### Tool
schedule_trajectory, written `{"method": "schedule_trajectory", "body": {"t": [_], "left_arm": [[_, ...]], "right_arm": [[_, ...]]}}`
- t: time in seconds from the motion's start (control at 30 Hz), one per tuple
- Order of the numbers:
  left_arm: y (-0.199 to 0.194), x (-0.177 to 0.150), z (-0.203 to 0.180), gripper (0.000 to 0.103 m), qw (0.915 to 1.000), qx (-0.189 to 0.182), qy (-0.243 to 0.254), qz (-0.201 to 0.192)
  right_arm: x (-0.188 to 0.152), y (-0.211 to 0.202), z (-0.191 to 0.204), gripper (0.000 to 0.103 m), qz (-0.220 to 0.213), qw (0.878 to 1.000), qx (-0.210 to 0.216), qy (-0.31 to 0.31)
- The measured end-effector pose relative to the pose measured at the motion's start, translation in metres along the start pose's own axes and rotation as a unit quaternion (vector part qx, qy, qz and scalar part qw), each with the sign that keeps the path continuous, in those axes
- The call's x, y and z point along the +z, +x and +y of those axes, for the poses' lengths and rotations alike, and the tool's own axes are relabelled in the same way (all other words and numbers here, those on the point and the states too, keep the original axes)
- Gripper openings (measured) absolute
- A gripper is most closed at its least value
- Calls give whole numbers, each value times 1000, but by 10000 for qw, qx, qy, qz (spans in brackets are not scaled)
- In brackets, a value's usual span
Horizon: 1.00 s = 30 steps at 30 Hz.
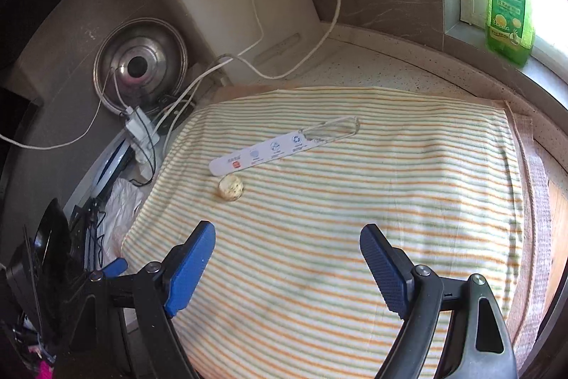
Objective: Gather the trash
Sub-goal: 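Move both tools back up toward the snack and white strip on the towel, then grasp the round snack with the left tool while the right tool grasps the white strip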
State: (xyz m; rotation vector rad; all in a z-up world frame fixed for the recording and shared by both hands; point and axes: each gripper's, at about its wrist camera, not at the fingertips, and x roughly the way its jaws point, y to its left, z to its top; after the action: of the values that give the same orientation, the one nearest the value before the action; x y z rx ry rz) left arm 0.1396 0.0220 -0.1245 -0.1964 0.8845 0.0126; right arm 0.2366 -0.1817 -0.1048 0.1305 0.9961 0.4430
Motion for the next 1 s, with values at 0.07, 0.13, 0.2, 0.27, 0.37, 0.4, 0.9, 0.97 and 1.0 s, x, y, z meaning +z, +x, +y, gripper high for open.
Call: {"method": "schedule_trajectory", "body": {"t": [0.07,0.13,0.2,0.27,0.37,0.4,0.9,0.97,1.0], "left_arm": [[8,7,-4,56,10000,-39,-21,17],[17,14,-8,56,10000,-55,-20,17],[26,20,-10,56,9999,-78,-53,47],[37,27,-10,56,9998,-104,-121,102],[50,34,-10,56,9996,-131,-196,155],[55,36,-11,56,9996,-134,-207,169],[119,63,-12,56,9985,-91,-108,529],[124,63,-12,56,9983,-70,-67,569],[126,64,-12,56,9982,-52,-43,593]], "right_arm": [[14,11,-5,86,43,9998,85,160],[26,23,-9,85,111,9992,153,341],[36,37,-14,83,212,9980,264,538],[45,52,-17,81,321,9966,314,697],[55,74,-19,78,484,9947,294,862],[59,81,-20,77,528,9941,273,913],[88,156,-38,69,921,9780,27,1874],[89,163,-39,67,968,9761,-69,1946],[89,165,-39,67,984,9755,-110,1967]]}}
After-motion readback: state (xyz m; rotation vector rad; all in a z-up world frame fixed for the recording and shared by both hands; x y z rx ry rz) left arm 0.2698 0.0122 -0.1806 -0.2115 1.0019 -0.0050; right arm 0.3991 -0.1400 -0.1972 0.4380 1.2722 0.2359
